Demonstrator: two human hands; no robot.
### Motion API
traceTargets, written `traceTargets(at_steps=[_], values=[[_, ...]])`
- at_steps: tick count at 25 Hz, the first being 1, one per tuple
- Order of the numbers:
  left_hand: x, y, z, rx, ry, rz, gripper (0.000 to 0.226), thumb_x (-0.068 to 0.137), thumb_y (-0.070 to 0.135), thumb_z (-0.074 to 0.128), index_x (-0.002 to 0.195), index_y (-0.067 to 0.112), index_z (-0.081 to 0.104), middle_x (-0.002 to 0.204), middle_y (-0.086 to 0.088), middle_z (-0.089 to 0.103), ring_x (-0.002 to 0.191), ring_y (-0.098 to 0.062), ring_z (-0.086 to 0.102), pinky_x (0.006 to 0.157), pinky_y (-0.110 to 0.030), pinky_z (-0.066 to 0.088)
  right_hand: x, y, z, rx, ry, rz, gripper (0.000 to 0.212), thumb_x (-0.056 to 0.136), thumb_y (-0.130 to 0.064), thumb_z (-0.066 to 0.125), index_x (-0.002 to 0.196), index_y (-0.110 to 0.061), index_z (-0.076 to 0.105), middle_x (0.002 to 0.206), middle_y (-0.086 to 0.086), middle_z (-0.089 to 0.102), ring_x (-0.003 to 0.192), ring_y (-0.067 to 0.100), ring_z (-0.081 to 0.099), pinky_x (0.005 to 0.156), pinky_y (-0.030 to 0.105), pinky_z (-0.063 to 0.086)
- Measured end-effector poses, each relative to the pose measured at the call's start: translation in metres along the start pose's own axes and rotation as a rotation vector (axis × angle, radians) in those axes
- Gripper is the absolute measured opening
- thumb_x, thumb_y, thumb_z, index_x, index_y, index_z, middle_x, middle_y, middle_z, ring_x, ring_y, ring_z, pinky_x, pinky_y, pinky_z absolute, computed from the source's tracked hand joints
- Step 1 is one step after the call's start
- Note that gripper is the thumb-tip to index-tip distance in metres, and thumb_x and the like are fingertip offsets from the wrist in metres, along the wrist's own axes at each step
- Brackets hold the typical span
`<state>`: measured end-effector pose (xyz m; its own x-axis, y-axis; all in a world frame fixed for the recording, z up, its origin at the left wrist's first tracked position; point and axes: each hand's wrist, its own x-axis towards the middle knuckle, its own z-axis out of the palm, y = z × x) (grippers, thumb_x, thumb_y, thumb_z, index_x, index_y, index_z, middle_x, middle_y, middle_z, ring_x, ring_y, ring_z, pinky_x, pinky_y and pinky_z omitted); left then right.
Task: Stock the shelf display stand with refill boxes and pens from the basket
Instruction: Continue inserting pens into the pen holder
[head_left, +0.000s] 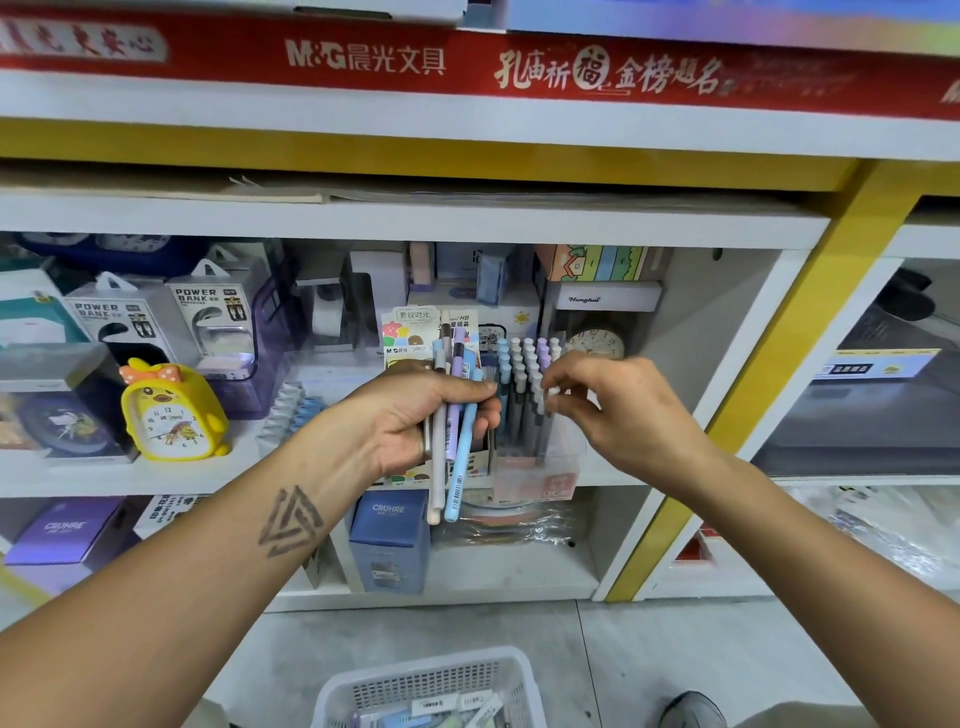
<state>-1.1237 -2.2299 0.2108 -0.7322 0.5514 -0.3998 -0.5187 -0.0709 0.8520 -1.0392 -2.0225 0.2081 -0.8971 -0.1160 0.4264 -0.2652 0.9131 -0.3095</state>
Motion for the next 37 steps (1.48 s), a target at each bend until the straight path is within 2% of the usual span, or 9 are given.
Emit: traceTargets(at_steps=[6, 14, 19, 20, 24, 27, 32, 37], values=[[0.002, -0.002, 0.002, 0.003, 0.001, -0.009, 0.010, 0.082, -0.003, 0.069, 0.091, -0.004, 0.067, 0.076, -0.019, 0.069, 0.062, -0.023, 0.068, 0.051, -0.027, 0.057, -0.008, -0.003, -0.002, 0.004, -0.055, -0.136, 0.009, 0.089, -0.020, 0.074, 0.097, -0.022, 0.070, 0.082, -0.008, 0.069, 0.076, 0.014, 0.064, 0.067, 0.042, 0.054], [0.001, -0.001, 0.003, -0.010, -0.004, -0.018, 0.008, 0.083, -0.004, 0.068, 0.091, -0.004, 0.067, 0.076, -0.019, 0.070, 0.062, -0.023, 0.069, 0.051, -0.027, 0.057, -0.010, 0.001, -0.003, 0.066, 0.019, -0.089, 0.013, 0.086, -0.016, 0.077, 0.099, -0.017, 0.074, 0.089, -0.005, 0.073, 0.080, 0.013, 0.067, 0.072, 0.038, 0.055], [0.001, -0.002, 0.004, -0.002, -0.008, -0.017, 0.011, 0.079, -0.003, 0.070, 0.090, -0.004, 0.067, 0.077, -0.020, 0.070, 0.063, -0.023, 0.069, 0.051, -0.027, 0.057, -0.010, 0.005, -0.003, 0.158, 0.058, 0.028, 0.013, 0.085, -0.018, 0.079, 0.097, -0.018, 0.076, 0.090, -0.009, 0.074, 0.081, 0.002, 0.065, 0.073, 0.010, 0.044], [0.001, -0.002, 0.004, -0.002, -0.007, -0.018, 0.011, 0.079, -0.003, 0.070, 0.090, -0.005, 0.068, 0.077, -0.020, 0.070, 0.063, -0.023, 0.069, 0.051, -0.027, 0.057, -0.011, 0.005, -0.002, 0.149, 0.052, 0.016, 0.013, 0.085, -0.019, 0.079, 0.097, -0.019, 0.075, 0.090, -0.009, 0.074, 0.081, 0.001, 0.065, 0.073, 0.012, 0.045], [0.001, -0.002, 0.005, 0.000, -0.001, -0.017, 0.015, 0.075, -0.002, 0.072, 0.089, -0.004, 0.068, 0.078, -0.021, 0.070, 0.063, -0.024, 0.069, 0.051, -0.027, 0.057, -0.011, 0.007, -0.001, 0.118, 0.098, 0.036, 0.013, 0.087, -0.020, 0.078, 0.099, -0.019, 0.075, 0.091, -0.008, 0.074, 0.083, 0.009, 0.068, 0.075, 0.035, 0.056], [0.000, -0.003, 0.006, 0.008, -0.001, -0.011, 0.012, 0.079, -0.003, 0.071, 0.090, -0.004, 0.068, 0.078, -0.020, 0.070, 0.063, -0.023, 0.069, 0.051, -0.027, 0.057, -0.010, 0.010, -0.001, 0.124, 0.120, 0.066, 0.014, 0.087, -0.020, 0.078, 0.101, -0.019, 0.075, 0.092, -0.008, 0.074, 0.085, 0.009, 0.068, 0.077, 0.035, 0.057], [-0.001, -0.003, 0.007, 0.008, 0.000, -0.015, 0.011, 0.079, -0.003, 0.070, 0.090, -0.004, 0.067, 0.077, -0.020, 0.070, 0.062, -0.023, 0.069, 0.050, -0.026, 0.056, -0.009, 0.007, 0.000, 0.108, 0.062, -0.012, 0.008, 0.087, -0.019, 0.077, 0.094, -0.015, 0.075, 0.087, -0.006, 0.073, 0.079, 0.009, 0.065, 0.073, 0.036, 0.054], [-0.002, -0.003, 0.008, 0.011, 0.004, -0.008, 0.009, 0.080, -0.004, 0.069, 0.089, -0.005, 0.067, 0.076, -0.020, 0.070, 0.062, -0.023, 0.069, 0.049, -0.026, 0.056, -0.008, 0.011, -0.005, 0.075, 0.066, -0.012, 0.004, 0.086, -0.019, 0.078, 0.089, -0.017, 0.075, 0.083, -0.008, 0.072, 0.075, 0.011, 0.065, 0.070, 0.039, 0.054]])
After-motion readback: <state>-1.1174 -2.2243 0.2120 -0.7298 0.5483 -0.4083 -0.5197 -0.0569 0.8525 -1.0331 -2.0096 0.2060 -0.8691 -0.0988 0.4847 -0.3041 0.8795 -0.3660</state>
